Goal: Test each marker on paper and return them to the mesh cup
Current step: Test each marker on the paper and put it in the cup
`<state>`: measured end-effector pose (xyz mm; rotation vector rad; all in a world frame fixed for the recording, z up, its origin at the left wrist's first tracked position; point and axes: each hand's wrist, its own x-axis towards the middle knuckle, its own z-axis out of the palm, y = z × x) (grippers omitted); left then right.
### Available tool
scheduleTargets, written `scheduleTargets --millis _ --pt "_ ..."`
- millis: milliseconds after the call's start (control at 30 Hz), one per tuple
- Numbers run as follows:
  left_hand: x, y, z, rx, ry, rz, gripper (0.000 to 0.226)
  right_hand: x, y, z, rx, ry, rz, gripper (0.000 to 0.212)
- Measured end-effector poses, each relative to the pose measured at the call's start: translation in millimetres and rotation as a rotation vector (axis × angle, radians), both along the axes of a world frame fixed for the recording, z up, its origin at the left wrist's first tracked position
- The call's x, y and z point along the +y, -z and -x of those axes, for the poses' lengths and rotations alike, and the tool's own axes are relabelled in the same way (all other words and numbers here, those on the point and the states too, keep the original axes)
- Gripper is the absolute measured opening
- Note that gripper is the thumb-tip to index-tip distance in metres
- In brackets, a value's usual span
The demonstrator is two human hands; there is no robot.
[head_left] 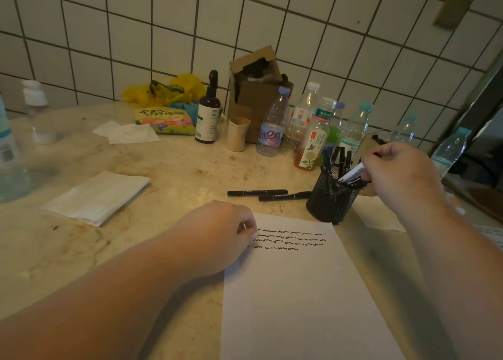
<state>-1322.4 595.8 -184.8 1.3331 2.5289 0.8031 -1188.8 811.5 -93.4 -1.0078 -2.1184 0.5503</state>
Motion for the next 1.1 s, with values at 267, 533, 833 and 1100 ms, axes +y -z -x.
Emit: scheduleTargets --millis 267,533,833,1100 --pt "1.4 0.6 0.5 -0.002 0.005 0.011 0.02 11.8 -7.8 27.9 -0.377 0.099 -0.335 0.032" --pt "6.1 2.8 2.4 0.018 -0.013 0.025 0.02 -28.9 49.4 85.1 -0.651 -0.335 -0.41 0.018" --pt "5.7 -1.4 -0.4 0.044 -0.001 0.031 0.021 -6.8 84.5 102.7 -0.755 -0.415 -0.435 0.022" --pt "6.0 1.1 0.9 0.052 0.004 0.004 0.02 -29.1 55.9 77.7 -0.487 -0.48 -0.33 0.011"
